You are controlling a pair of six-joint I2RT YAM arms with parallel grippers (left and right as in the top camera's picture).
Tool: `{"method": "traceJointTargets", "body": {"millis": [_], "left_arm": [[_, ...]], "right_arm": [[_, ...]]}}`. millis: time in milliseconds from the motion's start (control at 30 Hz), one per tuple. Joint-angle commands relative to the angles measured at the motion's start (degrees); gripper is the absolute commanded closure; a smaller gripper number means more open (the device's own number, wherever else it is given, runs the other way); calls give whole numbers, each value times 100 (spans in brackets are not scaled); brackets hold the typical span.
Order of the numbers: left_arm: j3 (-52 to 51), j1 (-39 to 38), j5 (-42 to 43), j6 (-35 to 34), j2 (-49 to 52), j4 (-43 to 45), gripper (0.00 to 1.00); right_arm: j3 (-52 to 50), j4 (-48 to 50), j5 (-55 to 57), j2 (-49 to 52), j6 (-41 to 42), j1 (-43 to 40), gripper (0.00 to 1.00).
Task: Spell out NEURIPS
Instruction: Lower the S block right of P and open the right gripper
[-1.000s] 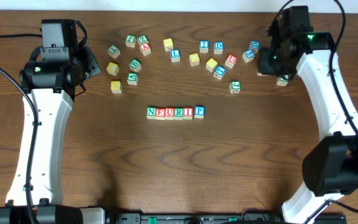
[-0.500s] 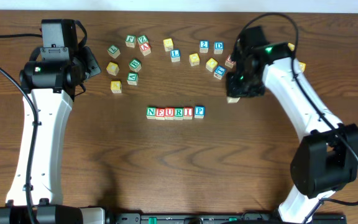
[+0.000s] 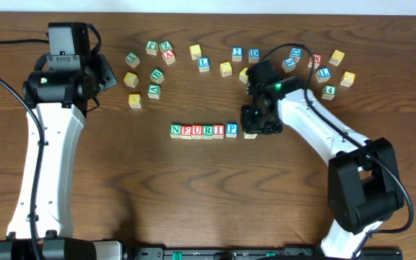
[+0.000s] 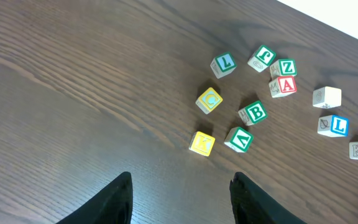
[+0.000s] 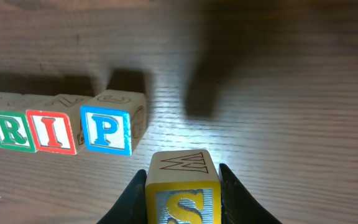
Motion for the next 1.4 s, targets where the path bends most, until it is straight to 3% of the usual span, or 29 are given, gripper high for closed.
{"method": "traceJointTargets", "body": {"millis": [0, 1367], "left_arm": [[33, 9, -50, 48, -17, -17, 50], [33, 9, -50, 26, -17, -17, 50]], "right_arm": [[-74, 22, 245, 101, 289, 136, 84], [-74, 452, 468, 413, 393, 273, 80]]}}
